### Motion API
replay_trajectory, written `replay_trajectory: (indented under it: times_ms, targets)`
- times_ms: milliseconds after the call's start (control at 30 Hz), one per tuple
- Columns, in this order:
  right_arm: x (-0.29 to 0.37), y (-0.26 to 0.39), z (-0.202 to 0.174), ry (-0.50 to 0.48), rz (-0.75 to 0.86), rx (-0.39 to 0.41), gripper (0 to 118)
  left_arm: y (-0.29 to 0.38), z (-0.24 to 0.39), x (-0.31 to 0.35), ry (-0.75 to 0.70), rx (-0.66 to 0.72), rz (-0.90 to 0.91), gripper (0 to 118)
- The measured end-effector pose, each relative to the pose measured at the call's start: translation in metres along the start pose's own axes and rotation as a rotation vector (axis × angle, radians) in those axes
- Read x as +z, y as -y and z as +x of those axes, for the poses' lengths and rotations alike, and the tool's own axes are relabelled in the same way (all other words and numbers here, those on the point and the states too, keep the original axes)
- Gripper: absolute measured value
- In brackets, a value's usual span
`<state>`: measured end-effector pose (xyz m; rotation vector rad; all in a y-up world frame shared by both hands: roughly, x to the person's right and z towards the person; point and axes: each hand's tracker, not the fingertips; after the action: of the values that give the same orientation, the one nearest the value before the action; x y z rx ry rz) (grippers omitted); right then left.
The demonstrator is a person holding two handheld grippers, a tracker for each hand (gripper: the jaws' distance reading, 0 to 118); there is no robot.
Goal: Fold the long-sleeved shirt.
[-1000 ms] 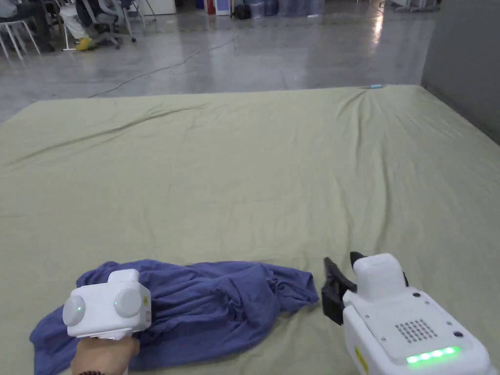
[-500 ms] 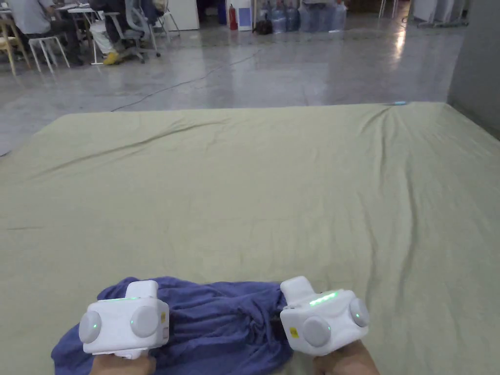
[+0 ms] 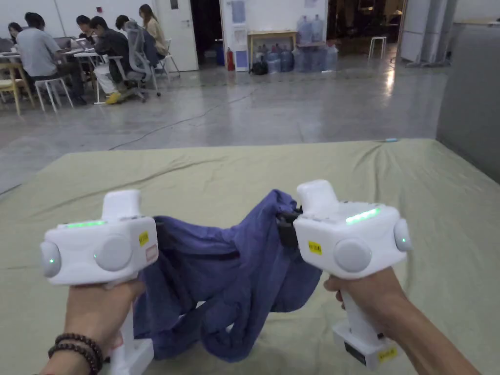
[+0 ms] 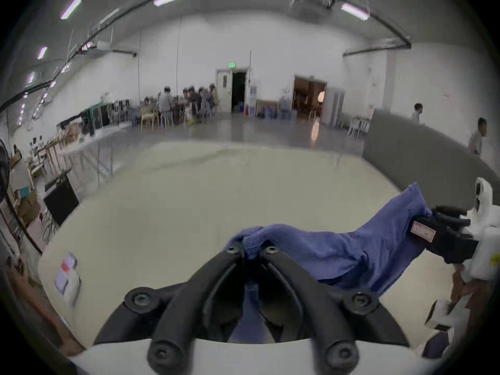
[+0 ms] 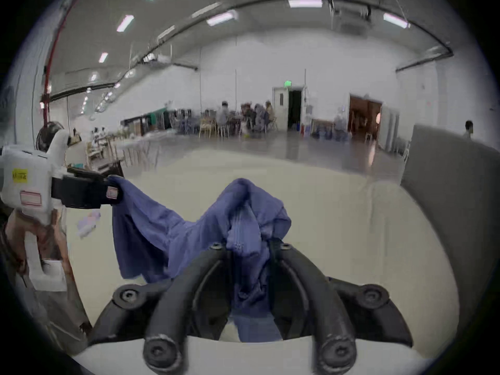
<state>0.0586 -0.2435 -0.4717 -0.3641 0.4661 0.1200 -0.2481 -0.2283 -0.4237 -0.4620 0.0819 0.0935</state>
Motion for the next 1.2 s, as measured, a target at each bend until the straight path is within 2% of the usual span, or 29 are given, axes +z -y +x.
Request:
replay_trajectory:
  times_ms: [100,200,267,433,533,700,800,900,1067,1200]
  targets:
    - [0.019,-0.078,0.017,0.019,0.092,0.01,20,-0.078,0.014,0.034,0.022,-0.02,0.122,2]
    - [0.032,-0.15,0.035,0.079,0.165,0.08,20,-0.153,0.025,0.051,0.051,-0.038,0.157,2]
    - [0.038,-0.186,0.045,0.13,0.179,0.097,20,-0.188,0.038,0.06,0.052,-0.082,0.202,2]
    - [0.05,-0.21,0.067,0.149,0.202,0.061,20,-0.216,0.06,0.063,0.071,-0.117,0.216,2]
    - [0.042,-0.181,0.074,0.156,0.174,0.035,20,-0.193,0.067,0.046,0.061,-0.142,0.181,2]
    - [-0.001,-0.082,0.076,0.14,0.006,0.014,20,-0.1,0.065,-0.024,0.07,-0.155,0.004,2]
    - [-0.033,-0.016,0.074,0.134,-0.11,-0.035,20,-0.03,0.065,-0.057,0.081,-0.134,-0.122,2]
    - [-0.047,0.037,0.072,0.08,-0.189,-0.101,20,0.03,0.057,-0.09,0.087,-0.118,-0.256,2]
    - [-0.004,0.112,0.046,0.064,-0.235,-0.146,20,0.111,0.045,-0.065,0.136,-0.127,-0.346,2]
    - [0.035,0.179,0.021,0.061,-0.362,-0.157,20,0.177,0.048,-0.027,0.143,-0.253,-0.506,2]
